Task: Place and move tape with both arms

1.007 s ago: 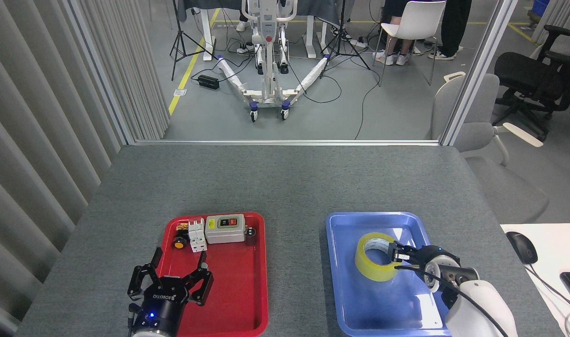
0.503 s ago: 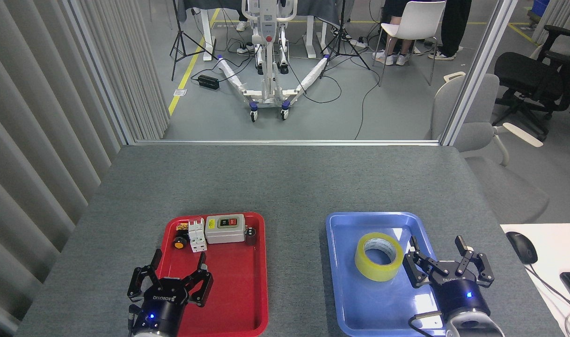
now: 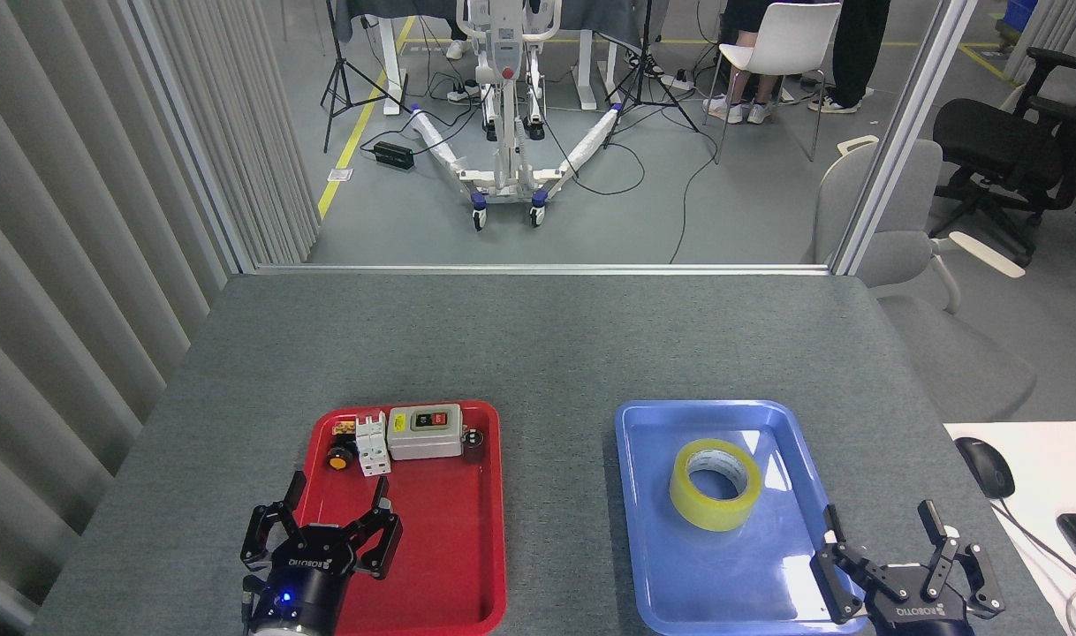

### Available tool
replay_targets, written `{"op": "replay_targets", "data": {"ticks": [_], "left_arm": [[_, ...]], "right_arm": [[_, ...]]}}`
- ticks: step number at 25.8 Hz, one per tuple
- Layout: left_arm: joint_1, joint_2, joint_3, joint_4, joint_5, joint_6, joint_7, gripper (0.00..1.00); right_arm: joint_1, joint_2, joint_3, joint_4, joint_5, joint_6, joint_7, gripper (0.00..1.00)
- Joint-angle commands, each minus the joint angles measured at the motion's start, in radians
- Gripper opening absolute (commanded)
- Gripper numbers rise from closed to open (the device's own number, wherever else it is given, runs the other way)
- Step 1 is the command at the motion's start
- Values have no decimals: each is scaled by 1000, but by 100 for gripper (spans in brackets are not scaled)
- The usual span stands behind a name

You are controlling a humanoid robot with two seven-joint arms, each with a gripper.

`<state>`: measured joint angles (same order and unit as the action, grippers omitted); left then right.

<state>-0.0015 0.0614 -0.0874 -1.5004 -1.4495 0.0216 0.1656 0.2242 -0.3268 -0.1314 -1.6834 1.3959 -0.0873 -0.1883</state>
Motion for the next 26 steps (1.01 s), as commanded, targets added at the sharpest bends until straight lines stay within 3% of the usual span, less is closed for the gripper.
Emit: {"op": "replay_targets", "data": {"ticks": [1,8,18,26], "left_arm": [[0,0,0,2,1,-2,2,100],[0,0,12,0,1,-2,5,100],[0,-3,35,9,1,0,5,100],[0,-2,38,9,1,0,5,100]], "right_arm": [[15,11,-68,2,-8,-48,15,99],[9,-8,-63,13,-86,-42,64,99],[0,-12,-63,83,-90,-43,52,99],[-5,-12,-62,85,-90,-46,53,100]]}}
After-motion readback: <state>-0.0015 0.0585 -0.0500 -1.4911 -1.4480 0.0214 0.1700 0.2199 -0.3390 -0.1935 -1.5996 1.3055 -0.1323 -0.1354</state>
